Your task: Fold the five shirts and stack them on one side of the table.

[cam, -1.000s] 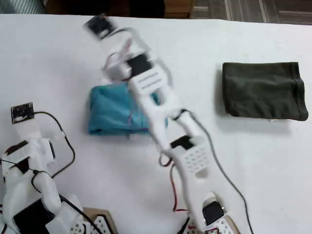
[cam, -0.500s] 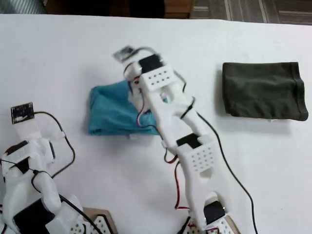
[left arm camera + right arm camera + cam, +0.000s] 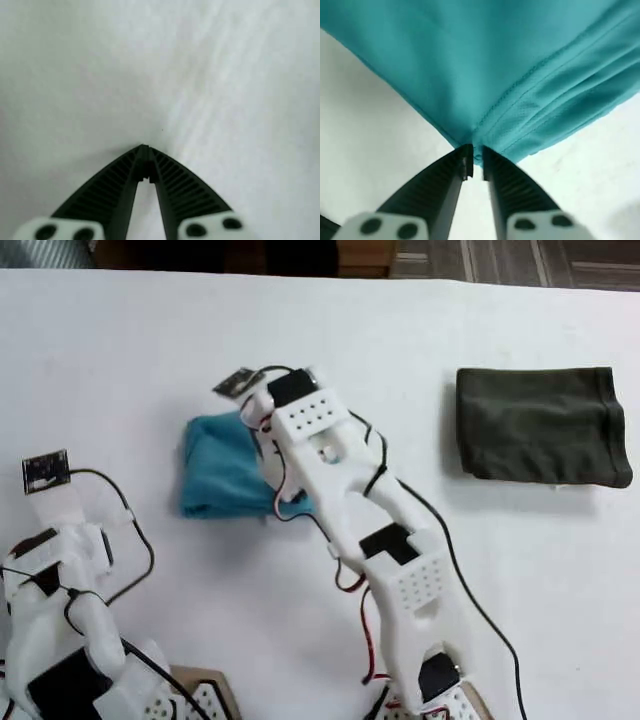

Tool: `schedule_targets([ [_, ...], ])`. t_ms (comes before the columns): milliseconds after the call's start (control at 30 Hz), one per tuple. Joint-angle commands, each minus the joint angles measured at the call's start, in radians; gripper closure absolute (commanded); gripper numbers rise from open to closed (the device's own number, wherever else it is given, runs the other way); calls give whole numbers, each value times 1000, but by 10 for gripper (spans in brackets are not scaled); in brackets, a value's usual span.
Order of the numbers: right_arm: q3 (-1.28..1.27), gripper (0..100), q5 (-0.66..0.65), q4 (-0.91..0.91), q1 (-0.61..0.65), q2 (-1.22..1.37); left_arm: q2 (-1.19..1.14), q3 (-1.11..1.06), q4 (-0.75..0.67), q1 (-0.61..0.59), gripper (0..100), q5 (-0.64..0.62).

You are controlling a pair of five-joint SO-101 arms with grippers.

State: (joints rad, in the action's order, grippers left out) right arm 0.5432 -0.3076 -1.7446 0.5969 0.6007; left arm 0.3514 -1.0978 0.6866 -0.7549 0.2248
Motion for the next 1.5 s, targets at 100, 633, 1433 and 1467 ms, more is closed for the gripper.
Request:
schedule_targets([
  [100,11,864,5,15,2,53,29,2,-15,-2,974,-6],
  [633,11,979,8,54,-22,31,29,2,-15,-2,974,-6],
  [1433,2,979,-153,41,-297,-67,29,2,-15,-2,974,-6],
  [1467,2,979,-153,41,-298,-67,29,2,-15,-2,974,-6],
])
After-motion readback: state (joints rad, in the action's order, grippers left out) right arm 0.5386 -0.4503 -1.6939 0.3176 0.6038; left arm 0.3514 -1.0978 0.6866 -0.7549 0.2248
